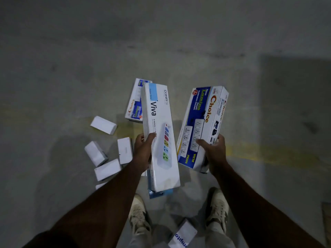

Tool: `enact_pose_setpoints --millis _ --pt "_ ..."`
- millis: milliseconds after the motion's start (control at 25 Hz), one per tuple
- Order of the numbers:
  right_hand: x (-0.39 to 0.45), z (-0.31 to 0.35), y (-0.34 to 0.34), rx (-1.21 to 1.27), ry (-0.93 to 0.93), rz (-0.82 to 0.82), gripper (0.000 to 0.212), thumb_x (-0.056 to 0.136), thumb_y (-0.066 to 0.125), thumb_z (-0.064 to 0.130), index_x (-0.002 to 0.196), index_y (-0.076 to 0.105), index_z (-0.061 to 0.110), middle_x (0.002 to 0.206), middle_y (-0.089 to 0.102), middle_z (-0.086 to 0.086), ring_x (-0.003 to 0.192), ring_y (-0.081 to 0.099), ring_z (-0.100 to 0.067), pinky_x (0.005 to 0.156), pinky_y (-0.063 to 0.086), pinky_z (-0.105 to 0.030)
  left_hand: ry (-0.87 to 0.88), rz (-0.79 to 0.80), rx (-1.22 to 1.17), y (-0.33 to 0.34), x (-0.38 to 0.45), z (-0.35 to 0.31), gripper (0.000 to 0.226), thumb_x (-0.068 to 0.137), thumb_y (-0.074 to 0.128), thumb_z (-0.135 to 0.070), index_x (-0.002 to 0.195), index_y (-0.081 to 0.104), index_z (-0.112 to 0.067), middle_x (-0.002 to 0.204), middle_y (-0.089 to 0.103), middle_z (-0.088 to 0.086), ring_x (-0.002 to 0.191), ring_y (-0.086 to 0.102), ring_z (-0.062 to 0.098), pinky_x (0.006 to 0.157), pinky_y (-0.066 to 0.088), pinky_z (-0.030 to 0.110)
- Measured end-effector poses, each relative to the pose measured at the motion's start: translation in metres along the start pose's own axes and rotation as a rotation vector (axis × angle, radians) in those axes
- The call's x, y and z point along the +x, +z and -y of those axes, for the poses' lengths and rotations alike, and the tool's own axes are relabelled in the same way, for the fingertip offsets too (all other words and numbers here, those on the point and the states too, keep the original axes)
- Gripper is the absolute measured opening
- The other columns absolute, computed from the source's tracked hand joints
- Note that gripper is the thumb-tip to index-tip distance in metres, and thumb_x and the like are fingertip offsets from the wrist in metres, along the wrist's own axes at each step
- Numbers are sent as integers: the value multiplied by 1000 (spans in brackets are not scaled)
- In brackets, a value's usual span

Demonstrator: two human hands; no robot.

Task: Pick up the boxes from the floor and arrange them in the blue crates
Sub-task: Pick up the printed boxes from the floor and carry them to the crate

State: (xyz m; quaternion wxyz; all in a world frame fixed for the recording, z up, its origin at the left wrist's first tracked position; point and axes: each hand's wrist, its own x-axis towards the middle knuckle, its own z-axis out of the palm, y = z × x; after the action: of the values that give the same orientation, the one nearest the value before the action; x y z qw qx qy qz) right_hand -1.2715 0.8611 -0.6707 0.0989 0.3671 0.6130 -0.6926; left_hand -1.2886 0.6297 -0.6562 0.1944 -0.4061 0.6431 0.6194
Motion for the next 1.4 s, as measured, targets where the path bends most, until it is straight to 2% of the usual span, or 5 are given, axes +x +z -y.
enact_pose_setpoints --millis 360,600,720,1160,1400 --pt "-130 212 -14 -15 -92 405 60 87 67 3 140 43 20 116 71 -13 99 71 -33 85 58 -51 337 -50 31 -53 -184 -130 40 85 80 -28 119 63 -13 113 73 0 95 70 13 80 58 28" --pt "-230 256 -18 -7 281 874 43 94 49 18 135 54 10 127 66 -18 103 68 -33 88 58 -47 353 -10 -303 -71 -323 -144 46 89 73 -37 127 64 -13 104 77 6 85 76 16 67 59 28" --pt "-281 267 -5 -84 368 1033 45 89 53 18 133 56 9 123 68 -18 97 71 -28 85 60 -43 347 -54 -390 -96 -386 -124 67 76 76 -53 130 63 -17 114 76 8 104 74 26 90 60 47" --pt "-504 221 80 -453 350 1420 44 96 51 44 122 68 14 119 70 -15 100 70 -30 93 56 -47 469 -269 -660 -249 -564 -6 51 92 63 -46 130 60 -11 118 73 18 107 71 38 90 59 52" --pt "-665 113 104 -720 299 1608 66 83 61 60 132 62 16 128 66 -16 109 66 -33 96 53 -50 549 -542 -848 -342 -674 128 85 70 82 -57 136 55 -9 120 71 21 108 69 44 88 59 53"
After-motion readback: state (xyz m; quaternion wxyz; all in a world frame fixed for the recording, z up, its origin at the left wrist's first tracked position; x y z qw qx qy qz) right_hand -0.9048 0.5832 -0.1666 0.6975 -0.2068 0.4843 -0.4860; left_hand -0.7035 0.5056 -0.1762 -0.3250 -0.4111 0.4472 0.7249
